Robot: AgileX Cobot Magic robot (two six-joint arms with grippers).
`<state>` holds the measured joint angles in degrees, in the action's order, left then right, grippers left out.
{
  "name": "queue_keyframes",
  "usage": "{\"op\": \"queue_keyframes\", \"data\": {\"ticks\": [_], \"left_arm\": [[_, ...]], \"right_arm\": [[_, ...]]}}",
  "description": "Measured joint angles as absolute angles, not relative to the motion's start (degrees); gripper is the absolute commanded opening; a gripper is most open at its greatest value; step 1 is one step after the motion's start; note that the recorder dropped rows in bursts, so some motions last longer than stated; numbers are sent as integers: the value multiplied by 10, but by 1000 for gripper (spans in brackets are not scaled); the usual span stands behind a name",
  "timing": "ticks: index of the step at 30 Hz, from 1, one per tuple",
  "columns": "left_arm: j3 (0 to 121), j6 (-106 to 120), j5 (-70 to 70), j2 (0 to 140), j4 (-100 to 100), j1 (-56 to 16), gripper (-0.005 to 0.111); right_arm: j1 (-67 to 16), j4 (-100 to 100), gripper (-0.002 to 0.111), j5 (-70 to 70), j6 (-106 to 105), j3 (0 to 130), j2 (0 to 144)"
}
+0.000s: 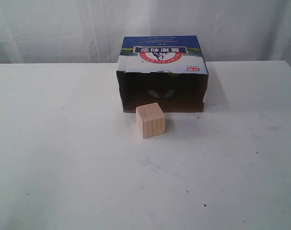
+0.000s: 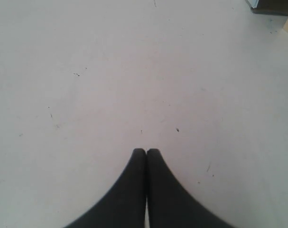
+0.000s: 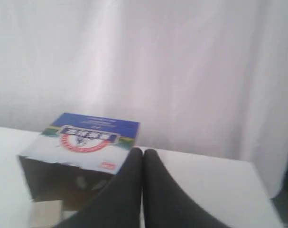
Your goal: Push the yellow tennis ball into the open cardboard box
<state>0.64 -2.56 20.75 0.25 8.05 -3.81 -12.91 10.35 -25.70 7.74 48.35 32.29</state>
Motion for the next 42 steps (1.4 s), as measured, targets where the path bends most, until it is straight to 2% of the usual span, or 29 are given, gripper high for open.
{"op": "queue_keyframes", "data": {"ticks": [4, 7, 14, 19, 23, 31, 37, 42], "left_arm": [[6, -26, 207, 2, 81, -38, 0], [6, -26, 207, 2, 81, -38, 0], [6, -26, 207, 2, 81, -38, 0], [6, -26, 207, 2, 81, -38, 0], [6, -26, 207, 2, 81, -38, 0], [6, -26, 207, 2, 81, -38, 0], [6, -26, 207, 2, 81, -38, 0], [6, -26, 207, 2, 81, -38, 0]], "right_arm": [[-129, -49, 0, -236, 40, 445, 324], [-129, -86, 0, -265, 39, 441, 324], [-129, -100, 0, -353, 38, 438, 324], [-129, -40, 0, -352, 35, 438, 324], [-119, 17, 0, -314, 30, 431, 308], [-18, 42, 0, -207, 19, 343, 215], [86, 44, 0, -60, 19, 197, 103], [97, 36, 0, -17, 19, 105, 35]]}}
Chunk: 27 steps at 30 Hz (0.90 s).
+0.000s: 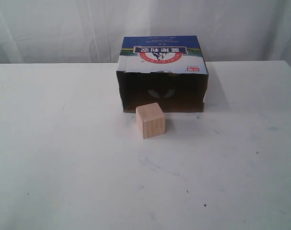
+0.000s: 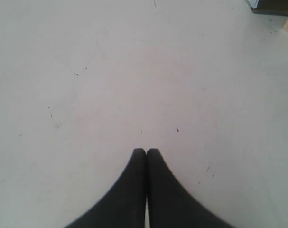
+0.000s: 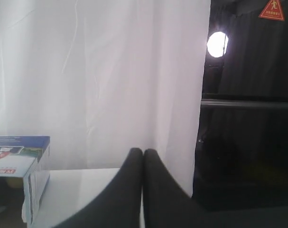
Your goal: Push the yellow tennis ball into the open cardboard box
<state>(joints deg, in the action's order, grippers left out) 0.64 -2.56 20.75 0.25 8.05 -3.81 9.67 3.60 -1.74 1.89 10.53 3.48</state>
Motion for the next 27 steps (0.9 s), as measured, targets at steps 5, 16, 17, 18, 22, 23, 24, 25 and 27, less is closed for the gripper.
{"op": "queue_keyframes", "data": {"ticks": [5, 16, 17, 18, 22, 23, 24, 25, 27], "left_arm": [[6, -26, 207, 2, 81, -38, 0], [6, -26, 207, 2, 81, -38, 0], [6, -26, 207, 2, 81, -38, 0], [6, -26, 207, 2, 81, -38, 0], [6, -26, 207, 2, 81, -38, 0], [6, -26, 207, 2, 81, -38, 0], [6, -26, 207, 2, 81, -38, 0], [6, -26, 207, 2, 81, -38, 0], [6, -26, 207, 2, 81, -38, 0]], "right_arm": [[97, 13, 0, -14, 19, 6, 5], [97, 0, 0, -176, -4, 1, 3], [97, 0, 0, -176, -7, 1, 3], [97, 0, 0, -177, -7, 1, 3], [97, 0, 0, -179, -7, 1, 3], [97, 0, 0, -179, -7, 1, 3], [97, 0, 0, -179, -7, 1, 3], [97, 0, 0, -181, -7, 1, 3], [97, 0, 0, -183, -7, 1, 3]]}}
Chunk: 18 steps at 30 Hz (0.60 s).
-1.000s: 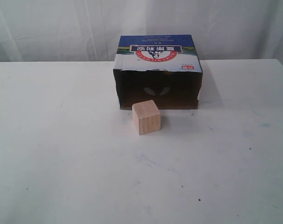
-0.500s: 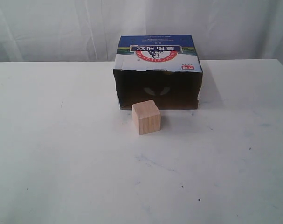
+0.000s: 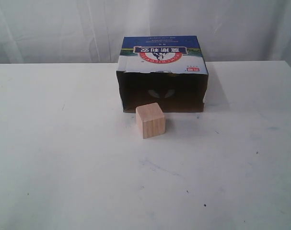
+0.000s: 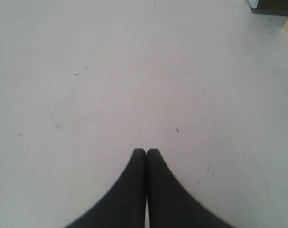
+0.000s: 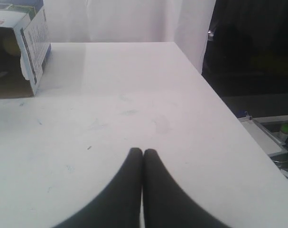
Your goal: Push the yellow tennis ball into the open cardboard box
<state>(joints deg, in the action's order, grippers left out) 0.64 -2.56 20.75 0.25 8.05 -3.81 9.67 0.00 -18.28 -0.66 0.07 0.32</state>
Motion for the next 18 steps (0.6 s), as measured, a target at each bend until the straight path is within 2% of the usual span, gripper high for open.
{"op": "queue_keyframes", "data": {"ticks": [14, 18], "left_arm": [[6, -26, 207, 2, 81, -37, 0], [6, -26, 208, 2, 81, -9, 0]], "right_arm": [[97, 0, 0, -184, -7, 1, 3], [97, 0, 0, -184, -7, 1, 3]]}}
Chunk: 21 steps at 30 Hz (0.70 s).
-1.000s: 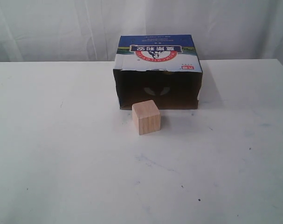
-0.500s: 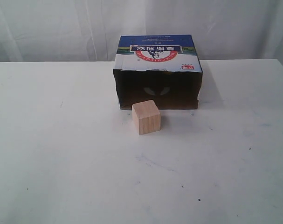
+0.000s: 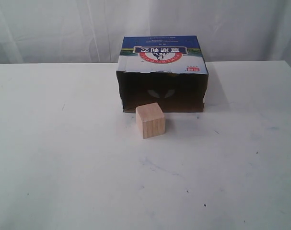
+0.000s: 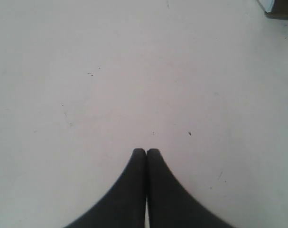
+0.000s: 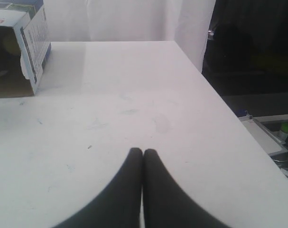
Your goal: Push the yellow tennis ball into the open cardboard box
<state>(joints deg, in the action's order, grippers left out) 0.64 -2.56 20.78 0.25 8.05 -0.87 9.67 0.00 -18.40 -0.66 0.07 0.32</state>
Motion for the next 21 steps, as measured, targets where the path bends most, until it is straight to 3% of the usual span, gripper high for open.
{"op": "queue_keyframes", "data": {"ticks": [21], "left_arm": [[6, -26, 208, 2, 81, 8, 0]], "right_arm": [[97, 0, 0, -185, -7, 1, 3]]}}
